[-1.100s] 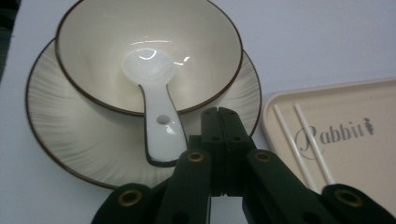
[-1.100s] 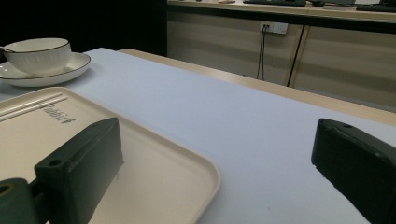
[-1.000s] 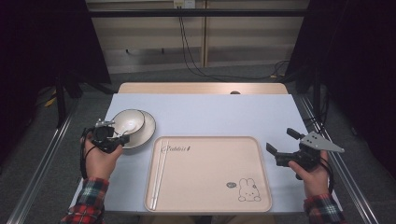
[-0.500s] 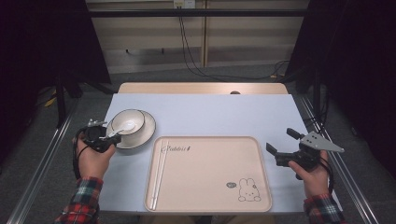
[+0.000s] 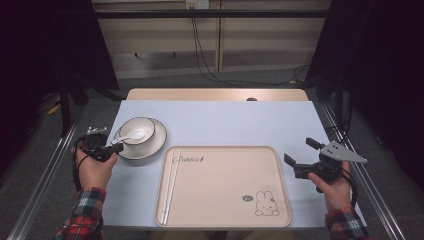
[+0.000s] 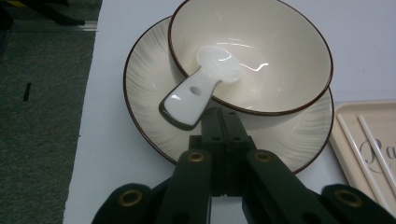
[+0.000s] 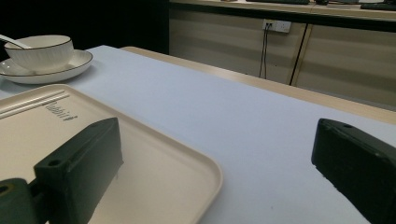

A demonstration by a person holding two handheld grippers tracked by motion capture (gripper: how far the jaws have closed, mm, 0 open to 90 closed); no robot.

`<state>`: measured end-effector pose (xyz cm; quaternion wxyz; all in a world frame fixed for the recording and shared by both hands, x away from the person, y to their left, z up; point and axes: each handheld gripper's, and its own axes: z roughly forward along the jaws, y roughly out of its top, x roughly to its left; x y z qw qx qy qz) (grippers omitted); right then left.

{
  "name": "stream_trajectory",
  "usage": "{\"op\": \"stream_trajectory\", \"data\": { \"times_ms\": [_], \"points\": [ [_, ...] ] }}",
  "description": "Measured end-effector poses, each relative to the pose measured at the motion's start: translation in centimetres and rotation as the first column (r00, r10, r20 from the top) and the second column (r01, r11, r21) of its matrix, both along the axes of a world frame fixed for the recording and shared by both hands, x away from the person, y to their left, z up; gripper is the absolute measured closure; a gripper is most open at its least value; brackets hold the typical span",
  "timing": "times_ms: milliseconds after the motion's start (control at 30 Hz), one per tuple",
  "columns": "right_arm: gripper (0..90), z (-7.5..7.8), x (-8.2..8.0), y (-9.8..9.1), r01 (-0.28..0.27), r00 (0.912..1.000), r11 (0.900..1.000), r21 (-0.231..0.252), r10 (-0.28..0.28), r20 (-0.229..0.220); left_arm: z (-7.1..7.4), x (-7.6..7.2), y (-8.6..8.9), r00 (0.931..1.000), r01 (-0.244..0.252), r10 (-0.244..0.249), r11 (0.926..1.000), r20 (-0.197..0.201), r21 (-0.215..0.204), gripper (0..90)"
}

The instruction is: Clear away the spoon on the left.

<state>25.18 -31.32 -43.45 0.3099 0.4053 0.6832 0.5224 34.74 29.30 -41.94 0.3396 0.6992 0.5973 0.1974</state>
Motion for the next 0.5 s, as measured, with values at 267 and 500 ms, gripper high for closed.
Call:
{"op": "stream_trajectory", "data": {
  "times_ms": [267,500],
  "points": [
    [1.2,0.0,0.0,0.0,-0.002,1.0000,1.0000,0.002,0.002,0.000,0.1,0.7,0.5,0.9997,-0.024,0.024,0.9996,0.004,0.012,90.0],
    [1.2,-0.1,0.1,0.0,-0.004,1.0000,1.0000,0.000,0.004,0.004,0.2,1.3,1.0,0.9990,-0.045,0.045,0.9990,0.007,0.008,90.0]
  ]
}}
